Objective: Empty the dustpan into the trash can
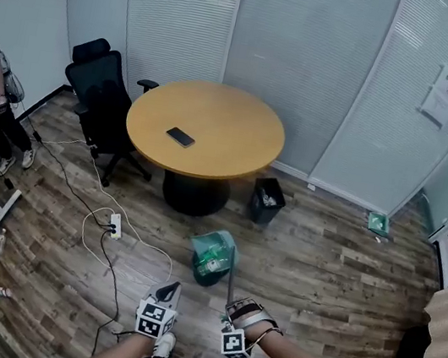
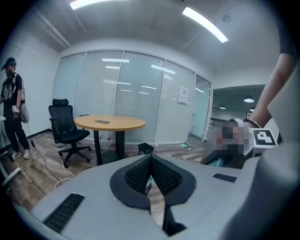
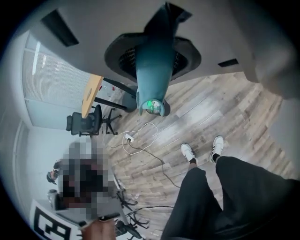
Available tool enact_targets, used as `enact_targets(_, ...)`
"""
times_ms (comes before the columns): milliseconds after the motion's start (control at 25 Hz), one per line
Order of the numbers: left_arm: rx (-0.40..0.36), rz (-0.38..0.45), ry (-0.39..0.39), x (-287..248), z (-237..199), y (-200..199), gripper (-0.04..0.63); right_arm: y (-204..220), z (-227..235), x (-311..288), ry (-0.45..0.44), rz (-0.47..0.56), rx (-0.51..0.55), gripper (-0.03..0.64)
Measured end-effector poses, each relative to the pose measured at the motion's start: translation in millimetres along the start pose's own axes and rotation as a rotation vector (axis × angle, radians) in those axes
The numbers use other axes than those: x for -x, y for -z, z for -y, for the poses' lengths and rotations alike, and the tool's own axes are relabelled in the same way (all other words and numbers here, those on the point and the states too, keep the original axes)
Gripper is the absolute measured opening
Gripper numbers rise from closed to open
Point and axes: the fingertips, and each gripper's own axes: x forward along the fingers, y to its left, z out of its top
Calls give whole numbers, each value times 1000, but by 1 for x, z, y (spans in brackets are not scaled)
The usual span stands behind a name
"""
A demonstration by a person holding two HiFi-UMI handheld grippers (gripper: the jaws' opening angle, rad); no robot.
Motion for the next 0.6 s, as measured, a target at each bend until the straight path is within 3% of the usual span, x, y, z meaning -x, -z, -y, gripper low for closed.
enact_targets(240, -6, -8, 2, 3, 1, 2, 11, -14, -7, 1, -8, -13, 118, 94)
enact_targets(600, -15, -9, 5, 9, 3, 6, 11, 23, 19, 1, 40, -49, -39, 94)
